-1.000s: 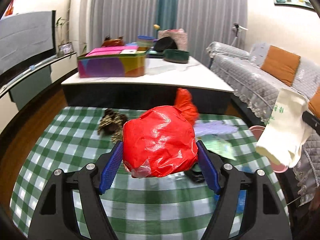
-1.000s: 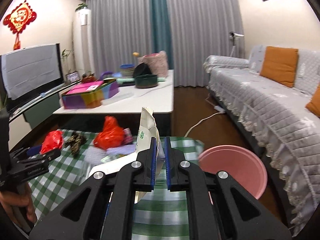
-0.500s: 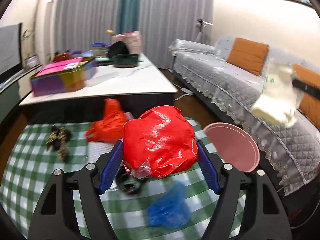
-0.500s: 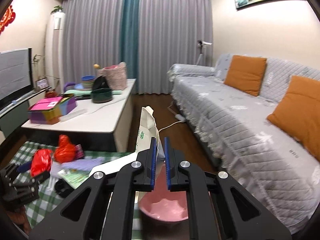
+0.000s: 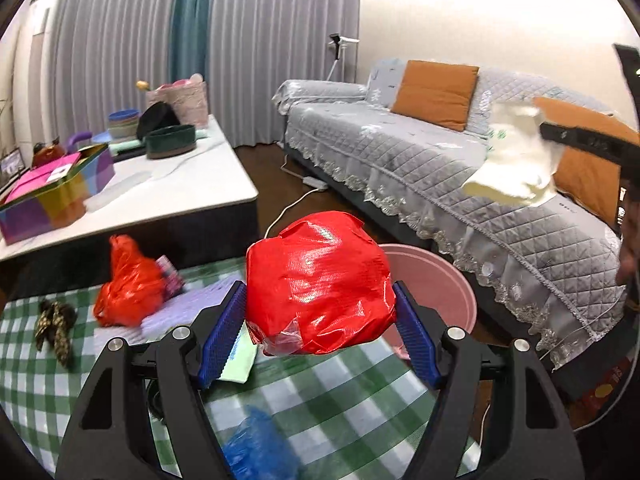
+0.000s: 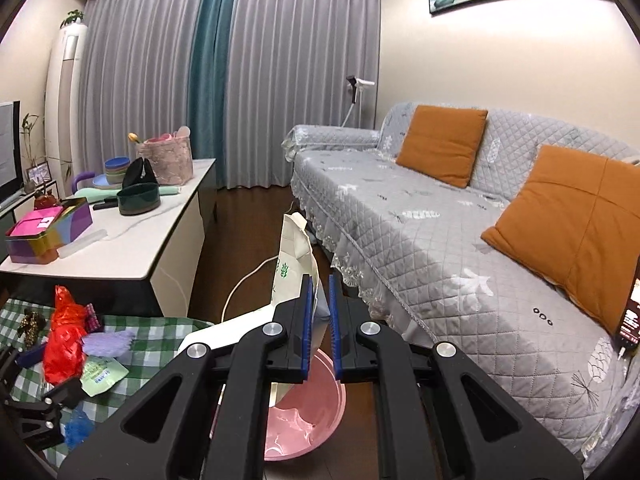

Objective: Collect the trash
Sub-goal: 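Carry the red bag with the left tool while the right tool carries the white tote to the pink bin, then open the left tool over the pink bin while the right tool releases the white tote into it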

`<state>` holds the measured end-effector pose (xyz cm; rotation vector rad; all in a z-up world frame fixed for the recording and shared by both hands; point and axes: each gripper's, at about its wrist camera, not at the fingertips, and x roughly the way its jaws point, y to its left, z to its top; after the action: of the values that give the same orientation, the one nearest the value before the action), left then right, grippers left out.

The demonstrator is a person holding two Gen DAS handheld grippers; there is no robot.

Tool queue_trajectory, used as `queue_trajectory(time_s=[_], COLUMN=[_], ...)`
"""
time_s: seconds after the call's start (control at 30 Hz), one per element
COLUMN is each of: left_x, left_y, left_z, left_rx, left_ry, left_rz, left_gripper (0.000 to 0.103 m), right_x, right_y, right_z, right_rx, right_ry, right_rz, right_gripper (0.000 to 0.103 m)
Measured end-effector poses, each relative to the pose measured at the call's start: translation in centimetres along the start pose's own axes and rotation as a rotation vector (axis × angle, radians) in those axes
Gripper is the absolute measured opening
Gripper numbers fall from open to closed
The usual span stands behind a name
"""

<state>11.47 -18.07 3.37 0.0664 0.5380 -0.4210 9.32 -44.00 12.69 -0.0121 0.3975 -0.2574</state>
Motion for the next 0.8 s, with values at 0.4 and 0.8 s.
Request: queue_trajectory(time_s=[0.4,0.8], left_x=[6.6,13.0], left_y=[-5.1,-6.9], left_z=[3.2,2.9], left_rx=[0.08,0.082], left_ry=[0.005,0.056], left_rz=[-0.011,-0.075], left_gripper=[0.07,0.071], right_x=[6.9,11.1], right_y=[-2.5,-1.9], right_z=[-0.4,-1.9], right_rx=[-0.032,-0.037], right_ry=[0.016,0.117], right_rz=[0.051,0.058], right_gripper=[0.009,0.009])
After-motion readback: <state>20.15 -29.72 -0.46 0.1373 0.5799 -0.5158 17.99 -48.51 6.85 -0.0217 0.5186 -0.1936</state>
